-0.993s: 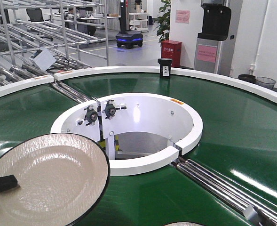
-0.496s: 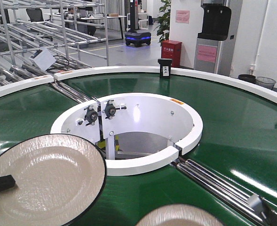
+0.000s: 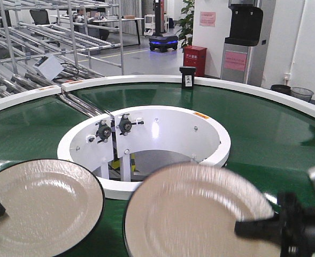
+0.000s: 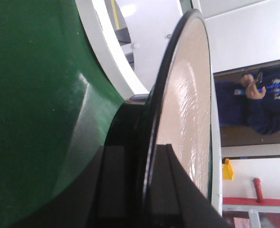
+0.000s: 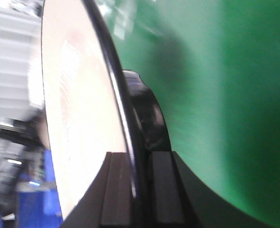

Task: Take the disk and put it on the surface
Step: 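Pinch the second cream plate's rim with the right gripper and lift it, then hold both plates raised upright above the conveyor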

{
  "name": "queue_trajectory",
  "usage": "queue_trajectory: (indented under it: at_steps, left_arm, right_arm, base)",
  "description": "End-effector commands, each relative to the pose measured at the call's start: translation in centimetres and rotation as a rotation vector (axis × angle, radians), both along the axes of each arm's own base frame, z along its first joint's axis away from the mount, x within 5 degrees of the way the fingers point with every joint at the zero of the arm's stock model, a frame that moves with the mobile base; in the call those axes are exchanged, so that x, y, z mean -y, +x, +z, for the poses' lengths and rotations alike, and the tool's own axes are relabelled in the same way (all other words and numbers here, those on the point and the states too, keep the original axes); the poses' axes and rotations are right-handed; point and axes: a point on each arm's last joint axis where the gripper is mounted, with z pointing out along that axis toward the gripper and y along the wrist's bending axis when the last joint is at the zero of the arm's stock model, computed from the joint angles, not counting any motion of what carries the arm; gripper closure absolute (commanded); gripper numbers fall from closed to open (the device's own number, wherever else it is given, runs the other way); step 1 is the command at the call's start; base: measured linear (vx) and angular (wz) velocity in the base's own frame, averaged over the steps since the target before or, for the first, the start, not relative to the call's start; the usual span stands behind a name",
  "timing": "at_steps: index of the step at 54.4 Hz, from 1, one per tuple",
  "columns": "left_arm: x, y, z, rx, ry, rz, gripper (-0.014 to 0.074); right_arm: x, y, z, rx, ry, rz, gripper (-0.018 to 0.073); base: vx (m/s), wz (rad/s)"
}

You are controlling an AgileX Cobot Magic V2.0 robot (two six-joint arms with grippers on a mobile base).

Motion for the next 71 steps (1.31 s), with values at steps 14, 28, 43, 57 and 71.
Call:
queue_trajectory:
  at_steps: [14,28,43,57,71]
  left_arm:
    - [6.0,0.1,2.3,0.054,-0.144,-0.165,0.0597]
    - [9.9,-0.4,2.5,0.043,-0.190,-0.261,0.0596]
    - [12.1,-1.4,2.7,0.046,-0.222,-0.397,0.0596]
    - [12.3,-1.6,2.9,0.051,-0.233,-0.431,0.0595]
    - [12.3,-1.6,2.8,0.050,-0.231,-0.428,0.0595]
  right_arm:
    - [-1.0,1.4,12.4,0.206,0.104,-0.039,0.0566]
    - [-5.0,3.7,15.0,0.213,0.075,-0.002,0.0566]
    - [-5.3,4.0,15.0,0.239,0.063,-0.005,0.0564]
    - [-5.3,4.0,15.0,0.239,0.062,-0.004,0.0564]
    - [-5.3,4.0,15.0,0.239,0.062,-0.004,0.0564]
  base:
    - [0.00,0.00]
    - [0.00,0.00]
    - [0.00,0.00]
    - [0.00,0.00]
    - [0.00,0.00]
